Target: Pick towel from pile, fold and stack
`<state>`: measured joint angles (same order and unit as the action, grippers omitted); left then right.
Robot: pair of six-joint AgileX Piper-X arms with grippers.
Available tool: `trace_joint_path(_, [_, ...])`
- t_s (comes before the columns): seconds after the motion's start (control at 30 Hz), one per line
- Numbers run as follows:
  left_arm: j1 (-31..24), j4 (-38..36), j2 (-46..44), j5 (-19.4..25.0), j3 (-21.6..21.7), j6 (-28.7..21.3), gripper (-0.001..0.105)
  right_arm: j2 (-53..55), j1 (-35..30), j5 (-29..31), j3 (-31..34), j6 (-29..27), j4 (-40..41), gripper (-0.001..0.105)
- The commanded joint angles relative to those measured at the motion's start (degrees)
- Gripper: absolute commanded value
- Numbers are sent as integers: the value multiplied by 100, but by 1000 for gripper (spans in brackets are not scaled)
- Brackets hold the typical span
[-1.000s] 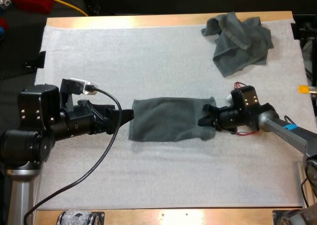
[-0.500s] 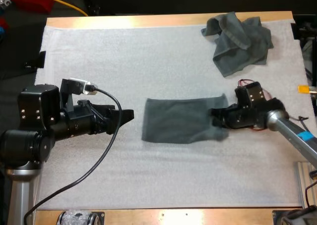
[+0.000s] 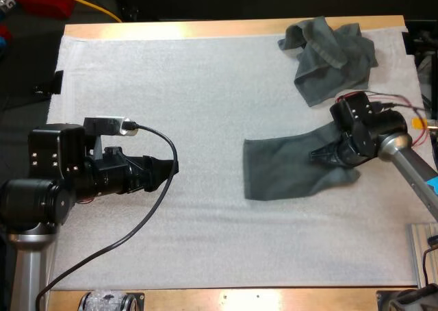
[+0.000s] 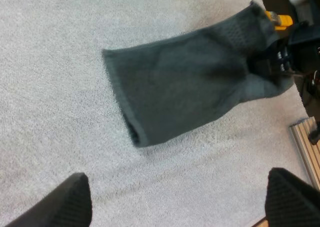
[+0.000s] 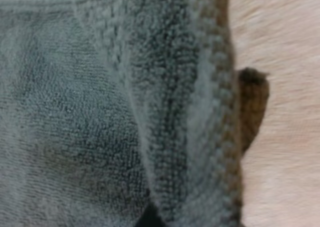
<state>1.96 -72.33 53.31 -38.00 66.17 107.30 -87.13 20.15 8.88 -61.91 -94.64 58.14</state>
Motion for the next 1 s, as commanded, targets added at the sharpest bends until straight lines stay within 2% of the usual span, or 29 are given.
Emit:
trace_joint_path(0.0, [31, -25, -11, 51, 15, -7, 69, 90, 5, 249, -104, -55, 109, 1])
trace_joint_path(0.17, [31, -25, -11, 51, 15, -7, 69, 90, 96, 203, -192, 161, 68, 1])
trace_joint_path(0.37, [31, -11, -11, 51, 15, -7, 69, -39, 609, -257, -191, 555, -196, 1])
trace_joint_path(0.5, [31, -12, -11, 51, 15, -7, 69, -433, 1012, -714, -191, 993, -404, 1])
trace_joint_path(0.6, [31, -23, -11, 51, 15, -7, 69, -923, 1191, -1210, -191, 1580, -768, 1])
trace_joint_path(0.97, [31, -24, -11, 40, 15, -7, 69, -1348, 1211, -2028, -191, 2320, -1587, 1])
